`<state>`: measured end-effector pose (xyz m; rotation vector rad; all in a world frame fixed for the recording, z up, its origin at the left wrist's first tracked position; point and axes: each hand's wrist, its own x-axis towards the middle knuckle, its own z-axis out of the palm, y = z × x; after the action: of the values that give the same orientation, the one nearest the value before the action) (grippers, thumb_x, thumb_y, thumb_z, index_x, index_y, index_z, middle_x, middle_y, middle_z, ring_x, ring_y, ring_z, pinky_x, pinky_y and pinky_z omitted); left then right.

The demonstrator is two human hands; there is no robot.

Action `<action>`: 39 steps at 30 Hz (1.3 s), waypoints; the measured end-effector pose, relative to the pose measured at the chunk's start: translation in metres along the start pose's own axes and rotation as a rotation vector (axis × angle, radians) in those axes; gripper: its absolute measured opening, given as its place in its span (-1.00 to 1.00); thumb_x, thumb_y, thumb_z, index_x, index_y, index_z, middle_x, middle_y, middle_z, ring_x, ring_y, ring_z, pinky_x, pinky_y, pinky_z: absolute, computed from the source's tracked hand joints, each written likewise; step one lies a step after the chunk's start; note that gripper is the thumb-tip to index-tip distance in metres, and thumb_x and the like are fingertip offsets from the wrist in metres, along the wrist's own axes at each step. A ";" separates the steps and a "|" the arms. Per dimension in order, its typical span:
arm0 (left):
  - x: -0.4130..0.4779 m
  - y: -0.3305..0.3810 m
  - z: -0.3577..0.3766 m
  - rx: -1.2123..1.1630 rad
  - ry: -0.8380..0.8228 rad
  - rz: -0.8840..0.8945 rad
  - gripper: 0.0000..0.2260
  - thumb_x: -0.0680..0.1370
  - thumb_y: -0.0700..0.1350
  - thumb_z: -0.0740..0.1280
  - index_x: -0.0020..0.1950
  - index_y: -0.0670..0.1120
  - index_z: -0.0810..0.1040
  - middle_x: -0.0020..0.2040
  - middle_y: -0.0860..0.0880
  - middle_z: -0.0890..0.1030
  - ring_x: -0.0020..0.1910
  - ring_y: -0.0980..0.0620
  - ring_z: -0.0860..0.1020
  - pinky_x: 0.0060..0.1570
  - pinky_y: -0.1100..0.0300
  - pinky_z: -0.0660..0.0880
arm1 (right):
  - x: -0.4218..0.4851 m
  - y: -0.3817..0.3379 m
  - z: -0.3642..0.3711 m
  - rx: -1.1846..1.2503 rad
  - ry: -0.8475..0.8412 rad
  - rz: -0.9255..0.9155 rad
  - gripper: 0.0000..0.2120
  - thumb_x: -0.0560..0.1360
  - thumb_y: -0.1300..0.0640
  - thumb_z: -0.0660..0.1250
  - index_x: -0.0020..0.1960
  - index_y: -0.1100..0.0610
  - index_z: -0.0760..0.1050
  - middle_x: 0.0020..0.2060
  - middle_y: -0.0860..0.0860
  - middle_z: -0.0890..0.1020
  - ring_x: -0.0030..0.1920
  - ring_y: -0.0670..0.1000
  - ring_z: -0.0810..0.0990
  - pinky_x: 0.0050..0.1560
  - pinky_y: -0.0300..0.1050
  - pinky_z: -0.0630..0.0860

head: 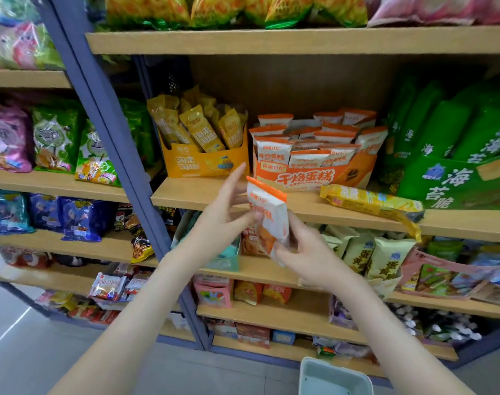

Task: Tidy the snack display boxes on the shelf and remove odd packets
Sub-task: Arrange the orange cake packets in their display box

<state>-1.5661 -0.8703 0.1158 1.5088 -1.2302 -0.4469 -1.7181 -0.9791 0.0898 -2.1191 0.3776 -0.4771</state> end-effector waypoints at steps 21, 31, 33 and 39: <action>0.159 -0.011 -0.020 0.043 0.388 0.705 -0.61 0.47 -0.39 0.38 0.18 -0.08 0.35 0.03 0.09 0.45 0.06 0.31 0.51 -0.01 0.40 0.49 | 0.117 0.058 -0.090 -1.132 0.524 -0.190 -0.37 0.22 0.12 0.60 0.19 0.11 0.38 0.04 0.03 0.61 0.07 0.06 0.38 0.05 0.03 0.20; 0.180 -0.011 -0.014 0.366 0.338 0.568 -0.69 0.56 -0.21 0.36 0.16 0.10 0.35 -0.01 -0.09 0.53 -0.11 0.18 0.50 -0.11 0.51 0.41 | 0.109 0.059 -0.086 -1.053 0.509 -0.216 -0.41 0.32 0.15 0.55 0.28 0.06 0.38 0.17 -0.03 0.56 0.21 0.01 0.40 0.25 0.02 0.18; 0.184 -0.010 -0.012 0.493 0.349 0.583 -0.67 0.54 -0.26 0.38 0.22 -0.01 0.38 0.00 -0.18 0.54 -0.21 0.19 0.46 -0.12 0.61 0.35 | 0.109 0.059 -0.087 -1.040 0.496 -0.207 -0.42 0.35 0.14 0.52 0.32 0.07 0.41 0.26 -0.02 0.53 0.29 0.01 0.38 0.30 0.03 0.18; 0.182 0.001 -0.007 0.642 0.338 0.487 -0.64 0.56 -0.27 0.35 0.34 -0.13 0.47 0.14 -0.25 0.51 -0.05 -0.04 0.55 -0.04 0.37 0.39 | 0.108 0.058 -0.087 -1.045 0.508 -0.217 -0.47 0.37 0.12 0.52 0.30 0.08 0.45 0.26 -0.01 0.54 0.31 0.00 0.38 0.33 0.03 0.19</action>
<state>-1.4900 -1.0232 0.1777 1.6336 -1.4741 0.5563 -1.6692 -1.1200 0.1069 -3.0444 0.8158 -1.1331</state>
